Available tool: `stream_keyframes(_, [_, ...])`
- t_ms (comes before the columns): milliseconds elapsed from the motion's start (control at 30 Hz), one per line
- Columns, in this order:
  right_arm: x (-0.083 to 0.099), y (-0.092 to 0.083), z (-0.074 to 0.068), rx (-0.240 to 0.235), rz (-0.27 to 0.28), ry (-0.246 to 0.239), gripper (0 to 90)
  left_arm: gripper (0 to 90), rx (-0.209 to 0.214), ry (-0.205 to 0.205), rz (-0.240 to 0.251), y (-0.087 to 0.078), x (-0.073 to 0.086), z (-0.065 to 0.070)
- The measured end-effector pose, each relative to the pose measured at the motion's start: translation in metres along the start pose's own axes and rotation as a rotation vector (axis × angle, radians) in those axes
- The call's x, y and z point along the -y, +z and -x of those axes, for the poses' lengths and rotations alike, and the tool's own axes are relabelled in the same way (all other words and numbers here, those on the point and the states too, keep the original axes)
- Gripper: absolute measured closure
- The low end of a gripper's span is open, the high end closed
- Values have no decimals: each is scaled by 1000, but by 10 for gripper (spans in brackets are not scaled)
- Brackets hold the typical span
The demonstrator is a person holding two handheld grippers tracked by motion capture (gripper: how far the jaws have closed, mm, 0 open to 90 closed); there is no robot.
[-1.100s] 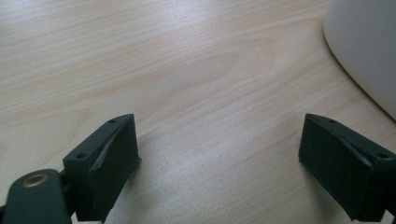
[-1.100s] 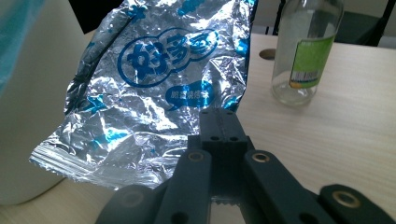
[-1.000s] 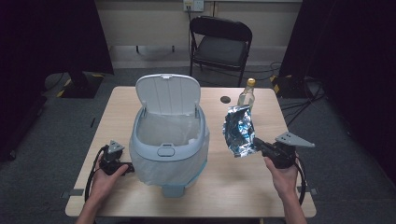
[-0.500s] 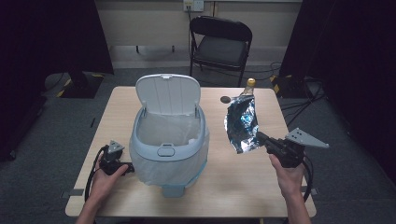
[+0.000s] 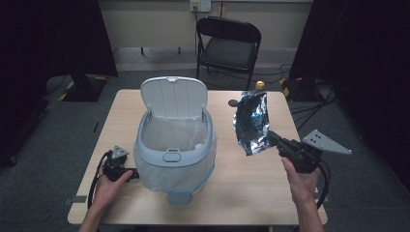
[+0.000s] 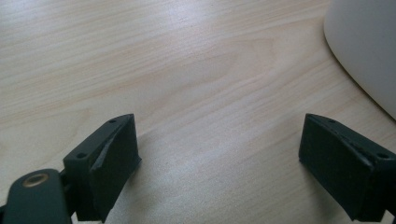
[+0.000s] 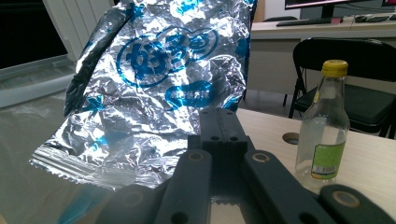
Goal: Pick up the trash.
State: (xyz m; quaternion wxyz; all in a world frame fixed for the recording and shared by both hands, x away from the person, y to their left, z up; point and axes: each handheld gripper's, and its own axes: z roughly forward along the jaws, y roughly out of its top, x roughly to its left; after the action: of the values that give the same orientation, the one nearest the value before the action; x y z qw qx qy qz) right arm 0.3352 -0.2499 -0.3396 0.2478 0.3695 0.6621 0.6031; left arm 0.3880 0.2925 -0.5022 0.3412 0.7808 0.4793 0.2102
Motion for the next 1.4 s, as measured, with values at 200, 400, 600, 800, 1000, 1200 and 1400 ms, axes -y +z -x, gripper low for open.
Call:
stream_keyframes(200, [-8, -1, -4, -19, 36, -3, 900, 114, -1, -1, 0, 0, 0, 0])
stream_keyframes(400, [-25, 3, -12, -45, 86, -26, 900, 114, 0, 0, 0, 0, 0, 0])
stream_keyframes(600, [-38, 9, -19, -71, 125, -42, 900, 114, -1, -1, 0, 0, 0, 0])
stream_keyframes(800, [-52, 13, -28, -103, 165, -44, 900, 114, -1, -1, 0, 0, 0, 0])
stream_keyframes(1000, [-66, 20, -38, -143, 205, -53, 900, 114, -1, -1, 0, 0, 0, 0])
stream_keyframes(1200, [-81, 36, -52, -203, 219, -69, 900, 114, 0, -1, 0, 0, 0, 0])
stream_keyframes(1400, [-94, 51, -66, -253, 227, -86, 900, 114, -1, -1, 0, 0, 0, 0])
